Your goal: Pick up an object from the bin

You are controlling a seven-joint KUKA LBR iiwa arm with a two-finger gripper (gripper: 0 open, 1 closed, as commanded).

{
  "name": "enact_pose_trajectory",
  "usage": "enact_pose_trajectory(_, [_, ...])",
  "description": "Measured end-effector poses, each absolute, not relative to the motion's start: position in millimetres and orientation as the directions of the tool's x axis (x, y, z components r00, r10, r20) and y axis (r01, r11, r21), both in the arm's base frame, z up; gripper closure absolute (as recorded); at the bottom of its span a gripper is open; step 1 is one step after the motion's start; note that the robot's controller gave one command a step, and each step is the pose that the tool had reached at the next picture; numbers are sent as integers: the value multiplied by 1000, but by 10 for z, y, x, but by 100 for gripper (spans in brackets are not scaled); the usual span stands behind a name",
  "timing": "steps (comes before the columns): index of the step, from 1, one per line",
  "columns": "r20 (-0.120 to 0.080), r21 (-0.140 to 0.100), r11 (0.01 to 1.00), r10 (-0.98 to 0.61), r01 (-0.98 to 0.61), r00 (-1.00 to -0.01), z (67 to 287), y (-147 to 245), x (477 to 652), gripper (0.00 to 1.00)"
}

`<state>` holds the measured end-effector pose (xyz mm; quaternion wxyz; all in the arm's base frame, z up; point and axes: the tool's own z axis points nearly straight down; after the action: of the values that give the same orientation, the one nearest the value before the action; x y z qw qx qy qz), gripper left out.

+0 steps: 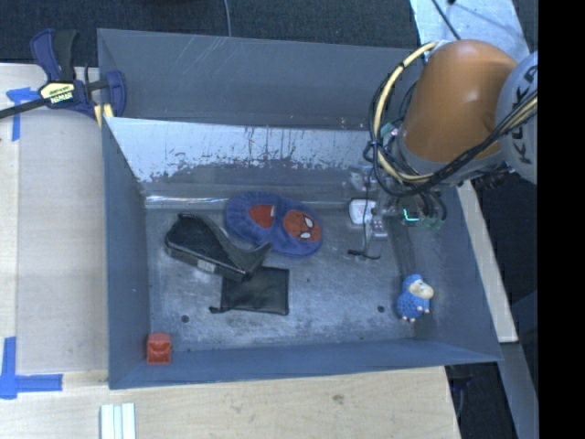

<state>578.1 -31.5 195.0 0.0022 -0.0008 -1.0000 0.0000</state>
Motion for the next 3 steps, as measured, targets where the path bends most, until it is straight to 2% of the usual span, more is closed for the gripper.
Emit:
enact_pose_trajectory(1, [1, 1, 987, -164, -164, -987, 878, 401, 5871, 0])
enact_pose_trajectory(2, [-4, -1, 987, -161, -161, -987, 916, 378, 5886, 100])
enact_pose_trajectory(3, [-13, -2, 988, -154, -154, -988, 2004, 301, 6059, 100])
